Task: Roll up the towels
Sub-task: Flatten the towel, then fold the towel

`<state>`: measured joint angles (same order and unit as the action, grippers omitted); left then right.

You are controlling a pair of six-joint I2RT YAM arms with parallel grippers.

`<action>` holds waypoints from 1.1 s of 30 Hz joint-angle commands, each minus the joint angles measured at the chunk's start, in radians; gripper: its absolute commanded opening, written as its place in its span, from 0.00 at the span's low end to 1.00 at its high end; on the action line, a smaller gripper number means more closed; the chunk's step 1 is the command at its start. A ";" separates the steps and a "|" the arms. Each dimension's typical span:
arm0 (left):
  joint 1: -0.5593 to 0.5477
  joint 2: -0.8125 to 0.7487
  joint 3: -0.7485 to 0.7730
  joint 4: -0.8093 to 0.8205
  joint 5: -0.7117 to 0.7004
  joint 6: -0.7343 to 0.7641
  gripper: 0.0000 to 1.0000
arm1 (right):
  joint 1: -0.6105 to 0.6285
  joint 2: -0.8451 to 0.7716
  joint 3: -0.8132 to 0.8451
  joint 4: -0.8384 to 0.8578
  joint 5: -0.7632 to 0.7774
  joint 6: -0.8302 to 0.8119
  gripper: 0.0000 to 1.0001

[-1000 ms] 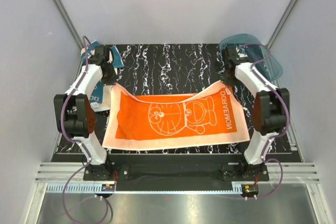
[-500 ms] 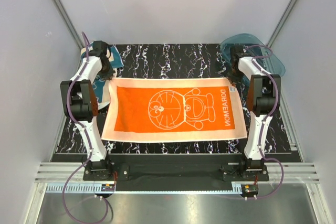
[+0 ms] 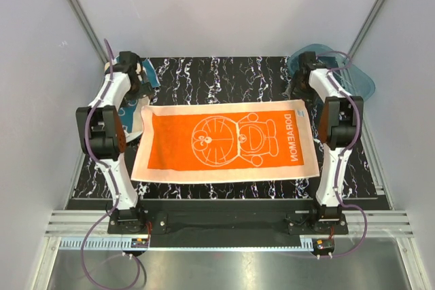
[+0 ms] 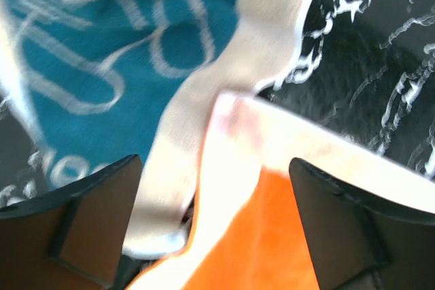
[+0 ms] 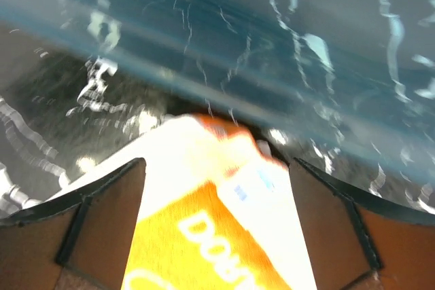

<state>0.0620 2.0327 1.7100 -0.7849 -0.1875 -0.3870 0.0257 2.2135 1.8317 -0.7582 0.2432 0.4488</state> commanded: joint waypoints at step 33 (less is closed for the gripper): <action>0.119 -0.994 -1.156 0.093 -0.016 -0.506 0.89 | 0.299 -0.775 -0.706 0.166 -0.182 0.048 1.00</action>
<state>0.2131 1.0130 0.5468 -0.7227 -0.0719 -0.8501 0.3244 1.4231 1.1233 -0.6567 0.0826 0.5179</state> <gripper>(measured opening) 0.896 0.994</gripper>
